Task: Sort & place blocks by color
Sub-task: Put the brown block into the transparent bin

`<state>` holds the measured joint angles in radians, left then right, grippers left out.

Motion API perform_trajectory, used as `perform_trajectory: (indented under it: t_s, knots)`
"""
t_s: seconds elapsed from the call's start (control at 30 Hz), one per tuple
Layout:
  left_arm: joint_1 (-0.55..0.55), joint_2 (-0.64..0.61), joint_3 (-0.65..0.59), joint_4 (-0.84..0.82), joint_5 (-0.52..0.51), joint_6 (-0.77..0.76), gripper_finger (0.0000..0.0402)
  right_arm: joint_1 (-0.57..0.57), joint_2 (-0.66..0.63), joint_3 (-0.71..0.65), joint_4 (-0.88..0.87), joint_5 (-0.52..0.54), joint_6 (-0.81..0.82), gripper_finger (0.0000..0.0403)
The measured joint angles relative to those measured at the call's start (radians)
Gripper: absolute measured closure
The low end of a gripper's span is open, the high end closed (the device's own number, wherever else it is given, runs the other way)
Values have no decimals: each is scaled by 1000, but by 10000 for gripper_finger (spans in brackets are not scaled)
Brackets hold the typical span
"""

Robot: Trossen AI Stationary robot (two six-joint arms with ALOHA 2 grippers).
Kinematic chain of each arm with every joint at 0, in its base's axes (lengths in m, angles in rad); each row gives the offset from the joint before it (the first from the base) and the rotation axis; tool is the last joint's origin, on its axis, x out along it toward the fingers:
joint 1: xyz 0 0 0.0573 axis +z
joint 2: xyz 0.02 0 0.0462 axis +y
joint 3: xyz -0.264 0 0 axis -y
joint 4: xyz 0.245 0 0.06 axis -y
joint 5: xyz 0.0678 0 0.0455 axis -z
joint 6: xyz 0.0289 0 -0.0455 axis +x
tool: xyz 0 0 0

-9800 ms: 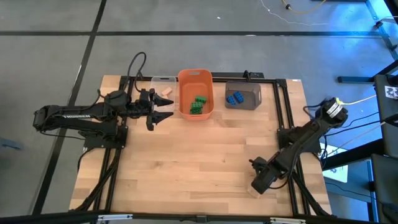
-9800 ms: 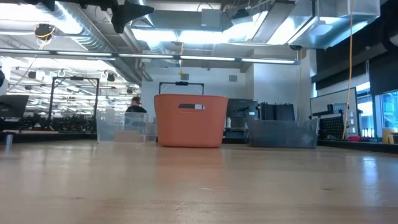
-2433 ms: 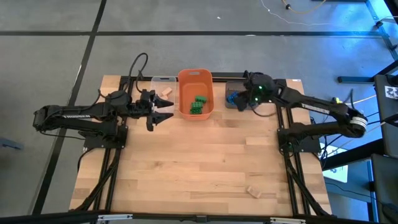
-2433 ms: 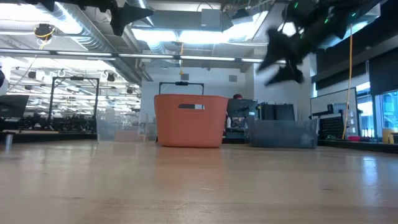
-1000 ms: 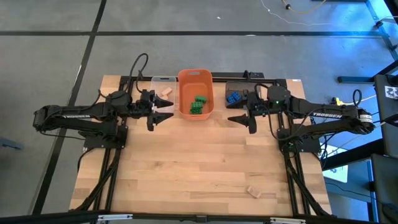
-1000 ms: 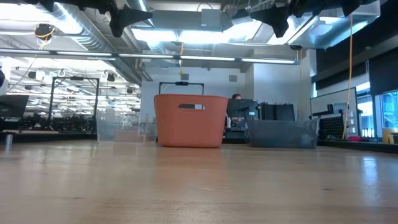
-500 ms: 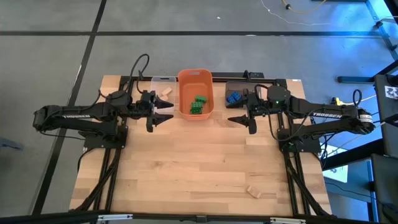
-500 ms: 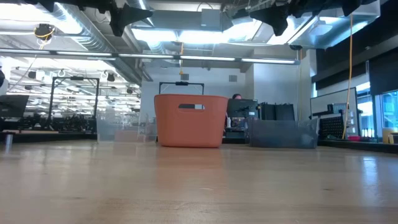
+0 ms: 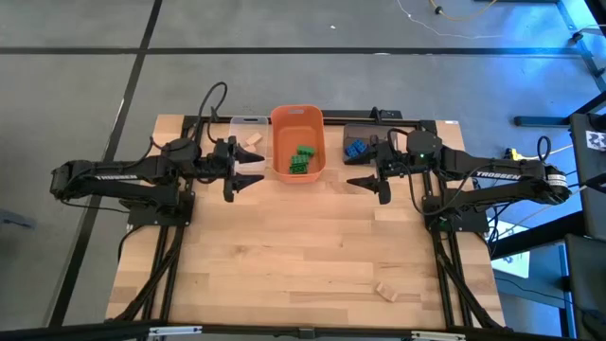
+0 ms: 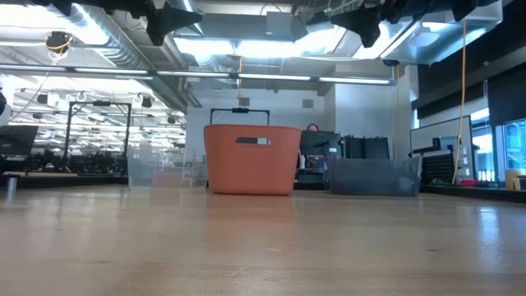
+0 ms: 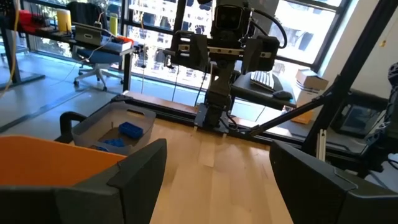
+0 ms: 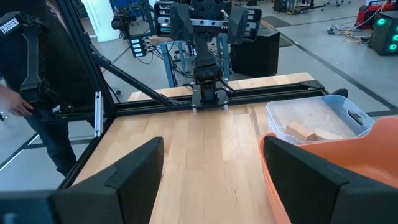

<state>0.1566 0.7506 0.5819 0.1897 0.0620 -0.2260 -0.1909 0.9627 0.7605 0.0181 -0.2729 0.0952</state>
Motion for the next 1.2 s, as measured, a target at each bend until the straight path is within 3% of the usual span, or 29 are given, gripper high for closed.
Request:
perform_trajectory:
  t_s: [1.0,1.2]
  knots:
    - [0,0,0,-46,7,1,124,0,0,0,0,0,2,127]
    - [0,0,0,-46,7,1,124,0,0,0,0,0,70,127]
